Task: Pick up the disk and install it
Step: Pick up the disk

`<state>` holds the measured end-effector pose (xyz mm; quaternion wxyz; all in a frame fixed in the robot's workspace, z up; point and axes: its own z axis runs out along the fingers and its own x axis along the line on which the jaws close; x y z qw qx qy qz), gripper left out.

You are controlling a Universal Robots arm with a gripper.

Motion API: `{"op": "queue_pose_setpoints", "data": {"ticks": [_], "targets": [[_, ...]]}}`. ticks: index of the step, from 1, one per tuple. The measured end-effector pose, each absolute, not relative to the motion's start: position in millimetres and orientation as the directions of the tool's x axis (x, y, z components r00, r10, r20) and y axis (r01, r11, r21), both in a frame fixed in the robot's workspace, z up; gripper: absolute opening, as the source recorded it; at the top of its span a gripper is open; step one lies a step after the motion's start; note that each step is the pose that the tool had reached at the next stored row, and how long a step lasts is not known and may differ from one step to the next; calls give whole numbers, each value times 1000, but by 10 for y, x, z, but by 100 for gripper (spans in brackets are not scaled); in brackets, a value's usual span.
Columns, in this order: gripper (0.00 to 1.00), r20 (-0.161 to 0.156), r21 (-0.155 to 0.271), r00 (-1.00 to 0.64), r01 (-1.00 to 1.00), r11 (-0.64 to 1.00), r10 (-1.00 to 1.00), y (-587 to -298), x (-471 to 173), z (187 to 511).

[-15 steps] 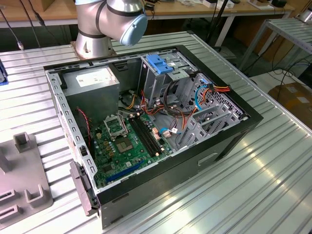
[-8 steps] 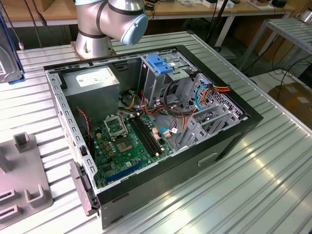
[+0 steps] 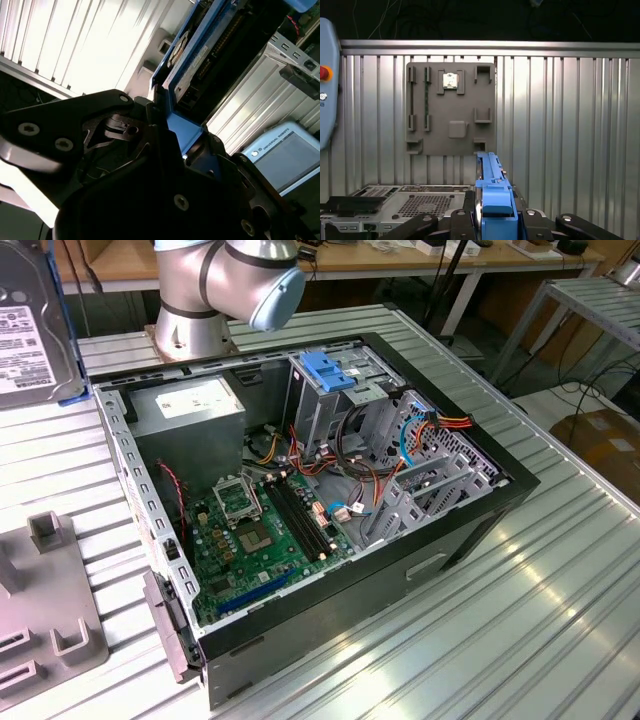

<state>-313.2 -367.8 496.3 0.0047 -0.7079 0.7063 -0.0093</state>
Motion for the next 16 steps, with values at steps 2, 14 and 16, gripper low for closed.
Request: {"op": "queue_pose_setpoints", "data": {"ticks": [2,14,16], "targets": [[37,6,-20,2,-1000,-2,-1000,-3678,-3035,4962],[37,7,-20,1,-1000,-2,-1000,-3678,-2452,4961],[37,7,-19,1,-1000,-1,-1000,-3677,-2325,4961]]}}
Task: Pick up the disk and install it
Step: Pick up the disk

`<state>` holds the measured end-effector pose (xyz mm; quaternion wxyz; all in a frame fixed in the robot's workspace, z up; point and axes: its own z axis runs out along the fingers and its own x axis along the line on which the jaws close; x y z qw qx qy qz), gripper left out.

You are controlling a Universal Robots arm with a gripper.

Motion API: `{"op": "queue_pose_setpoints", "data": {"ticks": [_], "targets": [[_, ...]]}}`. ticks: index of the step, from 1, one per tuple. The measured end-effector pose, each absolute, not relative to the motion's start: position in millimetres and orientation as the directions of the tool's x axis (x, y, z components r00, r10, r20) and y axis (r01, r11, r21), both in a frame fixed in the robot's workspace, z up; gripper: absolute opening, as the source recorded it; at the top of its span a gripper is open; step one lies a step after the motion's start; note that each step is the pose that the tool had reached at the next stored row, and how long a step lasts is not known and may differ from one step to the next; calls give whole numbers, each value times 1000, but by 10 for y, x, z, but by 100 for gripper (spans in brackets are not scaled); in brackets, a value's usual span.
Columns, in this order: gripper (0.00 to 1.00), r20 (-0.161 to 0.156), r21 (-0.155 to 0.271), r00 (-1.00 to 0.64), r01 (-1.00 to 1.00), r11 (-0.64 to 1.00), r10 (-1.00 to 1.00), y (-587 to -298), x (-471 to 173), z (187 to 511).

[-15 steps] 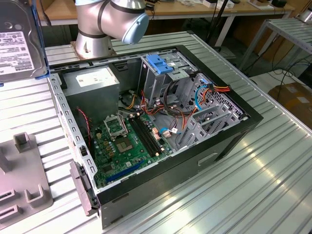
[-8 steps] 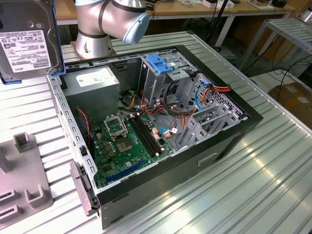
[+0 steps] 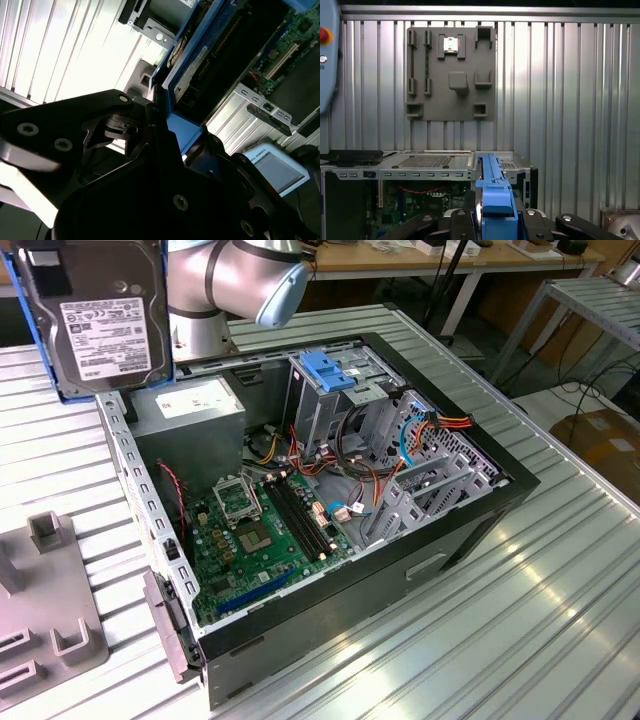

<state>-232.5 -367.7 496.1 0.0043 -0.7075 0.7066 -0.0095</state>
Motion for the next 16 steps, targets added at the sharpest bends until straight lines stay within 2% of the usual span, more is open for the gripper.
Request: {"op": "queue_pose_setpoints", "data": {"ticks": [9,16], "targets": [[37,9,-19,1,-1000,-1,-1000,-3678,-1778,4956],[37,9,-19,1,-1000,-1,-1000,-3680,-1667,4956]]}}
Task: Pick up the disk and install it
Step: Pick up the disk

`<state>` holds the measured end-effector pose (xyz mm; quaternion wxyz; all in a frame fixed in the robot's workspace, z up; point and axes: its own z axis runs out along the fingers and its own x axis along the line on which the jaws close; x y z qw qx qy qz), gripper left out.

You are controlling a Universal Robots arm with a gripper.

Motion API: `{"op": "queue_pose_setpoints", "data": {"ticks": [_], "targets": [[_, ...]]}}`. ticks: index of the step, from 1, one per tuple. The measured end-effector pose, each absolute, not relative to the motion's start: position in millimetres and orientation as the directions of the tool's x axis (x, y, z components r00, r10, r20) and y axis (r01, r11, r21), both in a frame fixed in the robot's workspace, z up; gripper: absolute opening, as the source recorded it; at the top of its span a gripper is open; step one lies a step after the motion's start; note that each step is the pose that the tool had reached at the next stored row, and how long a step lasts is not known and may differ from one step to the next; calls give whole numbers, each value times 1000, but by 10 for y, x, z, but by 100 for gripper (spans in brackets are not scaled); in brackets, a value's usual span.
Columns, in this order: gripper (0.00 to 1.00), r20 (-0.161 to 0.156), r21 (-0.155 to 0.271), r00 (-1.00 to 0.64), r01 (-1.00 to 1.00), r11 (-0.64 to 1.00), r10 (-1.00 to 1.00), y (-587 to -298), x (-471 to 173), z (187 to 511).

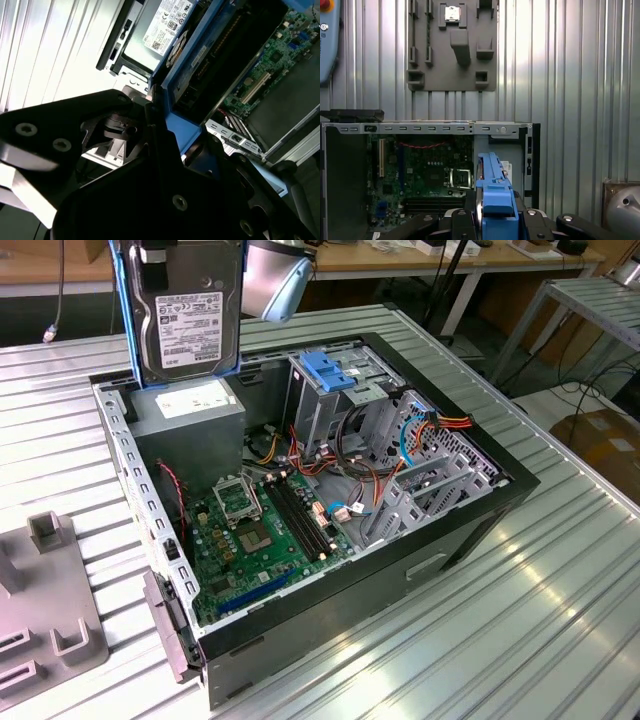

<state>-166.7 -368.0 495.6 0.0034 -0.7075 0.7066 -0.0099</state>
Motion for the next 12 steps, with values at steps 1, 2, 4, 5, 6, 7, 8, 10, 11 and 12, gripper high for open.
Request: {"op": "queue_pose_setpoints", "data": {"ticks": [1,2,4,5,6,7,8,10,11,12], "targets": [[37,9,-19,1,-1000,-1,-1000,-3686,-1664,4955],[37,9,-19,1,-1000,-1,-1000,-3690,-1664,4955],[37,9,-19,1,-1000,-1,-1000,-3701,-1662,4956],[37,9,-19,1,-1000,-1,-1000,-3706,-1662,4955],[37,9,-19,1,-1000,-1,-1000,-3712,-1660,4955],[37,9,-19,1,-1000,-1,-1000,-3715,-1659,4955],[37,9,-19,1,-1000,-1,-1000,-3720,-1658,4955],[37,9,-19,1,-1000,-1,-1000,-3729,-1655,4955],[37,9,-19,1,-1000,-1,-1000,-3737,-1653,4955],[37,9,-19,1,-1000,-1,-1000,-3746,-1650,4955]]}}
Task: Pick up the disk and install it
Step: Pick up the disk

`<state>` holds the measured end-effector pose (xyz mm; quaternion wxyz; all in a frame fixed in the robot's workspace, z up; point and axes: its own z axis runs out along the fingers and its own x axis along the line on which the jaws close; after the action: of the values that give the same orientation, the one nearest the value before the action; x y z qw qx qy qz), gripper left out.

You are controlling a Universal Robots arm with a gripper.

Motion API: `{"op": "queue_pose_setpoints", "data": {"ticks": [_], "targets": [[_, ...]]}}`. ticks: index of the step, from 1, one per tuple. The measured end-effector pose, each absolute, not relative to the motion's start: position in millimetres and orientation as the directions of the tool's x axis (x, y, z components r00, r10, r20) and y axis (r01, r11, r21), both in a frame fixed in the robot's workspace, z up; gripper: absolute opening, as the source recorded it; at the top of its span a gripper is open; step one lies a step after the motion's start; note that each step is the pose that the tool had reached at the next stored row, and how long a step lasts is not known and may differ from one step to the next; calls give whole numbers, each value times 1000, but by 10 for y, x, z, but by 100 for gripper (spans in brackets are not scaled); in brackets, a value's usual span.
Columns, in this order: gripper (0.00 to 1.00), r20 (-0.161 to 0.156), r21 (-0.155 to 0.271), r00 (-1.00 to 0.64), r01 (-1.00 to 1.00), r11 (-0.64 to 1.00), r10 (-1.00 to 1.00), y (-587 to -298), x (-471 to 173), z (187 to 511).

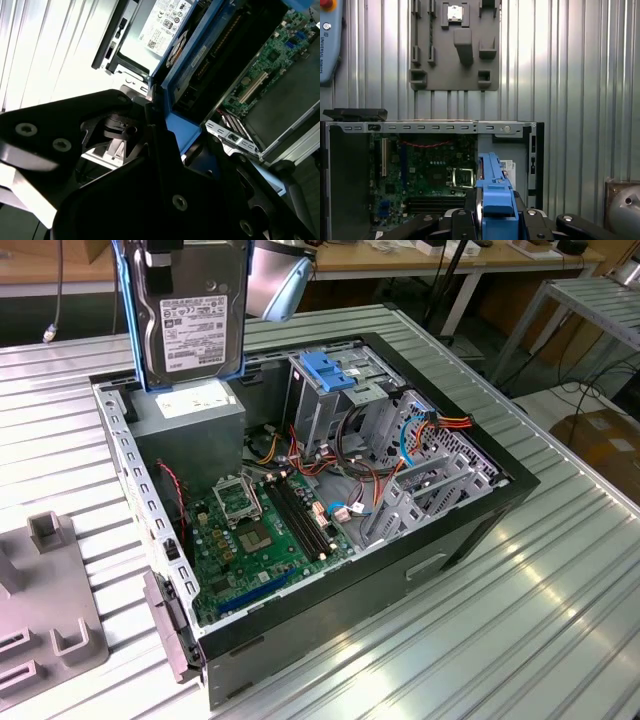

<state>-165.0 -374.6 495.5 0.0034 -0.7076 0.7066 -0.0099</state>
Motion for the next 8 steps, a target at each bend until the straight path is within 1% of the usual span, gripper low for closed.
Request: {"op": "queue_pose_setpoints", "data": {"ticks": [8], "targets": [[37,9,-19,1,-1000,-1,-1000,-3781,-1637,4955]]}}
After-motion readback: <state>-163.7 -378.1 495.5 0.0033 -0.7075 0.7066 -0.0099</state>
